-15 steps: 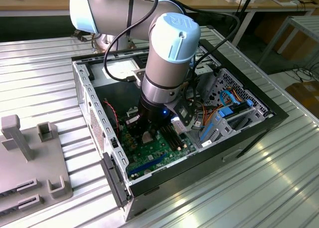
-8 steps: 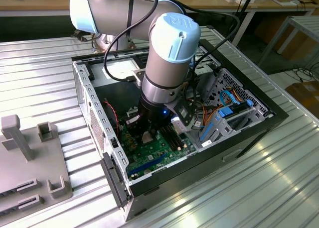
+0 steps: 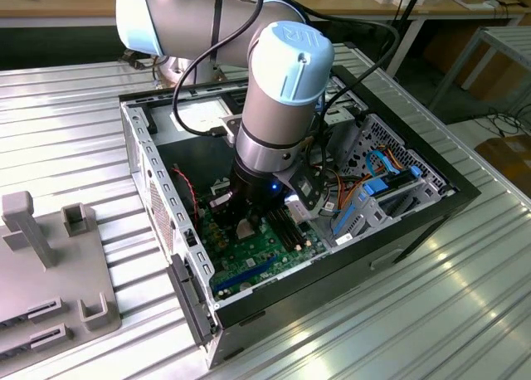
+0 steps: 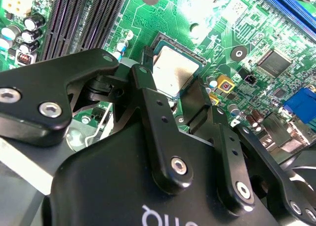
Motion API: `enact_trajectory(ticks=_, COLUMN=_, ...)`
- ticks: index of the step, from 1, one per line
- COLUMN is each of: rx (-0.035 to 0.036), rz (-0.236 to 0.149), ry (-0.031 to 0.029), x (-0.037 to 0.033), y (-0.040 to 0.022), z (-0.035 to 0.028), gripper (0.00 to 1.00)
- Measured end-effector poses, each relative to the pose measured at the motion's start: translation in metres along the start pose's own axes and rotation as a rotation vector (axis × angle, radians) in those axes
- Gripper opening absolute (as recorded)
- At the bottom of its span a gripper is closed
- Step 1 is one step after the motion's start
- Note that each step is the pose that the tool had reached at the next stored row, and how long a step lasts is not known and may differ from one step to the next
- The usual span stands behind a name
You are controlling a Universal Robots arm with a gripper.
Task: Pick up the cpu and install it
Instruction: 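Place the cpu into insertion slot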
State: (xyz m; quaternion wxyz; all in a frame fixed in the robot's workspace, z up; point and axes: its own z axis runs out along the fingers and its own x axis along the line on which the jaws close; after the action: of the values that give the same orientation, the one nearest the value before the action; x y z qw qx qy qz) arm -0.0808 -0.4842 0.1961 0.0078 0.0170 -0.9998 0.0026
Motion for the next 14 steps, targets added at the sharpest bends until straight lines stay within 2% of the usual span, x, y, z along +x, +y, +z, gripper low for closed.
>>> enact_trajectory(ticks=14, rx=-0.0003, rz=0.0, ry=0.0001, x=-0.0003, y=0.0, z=0.0003, gripper=0.47)
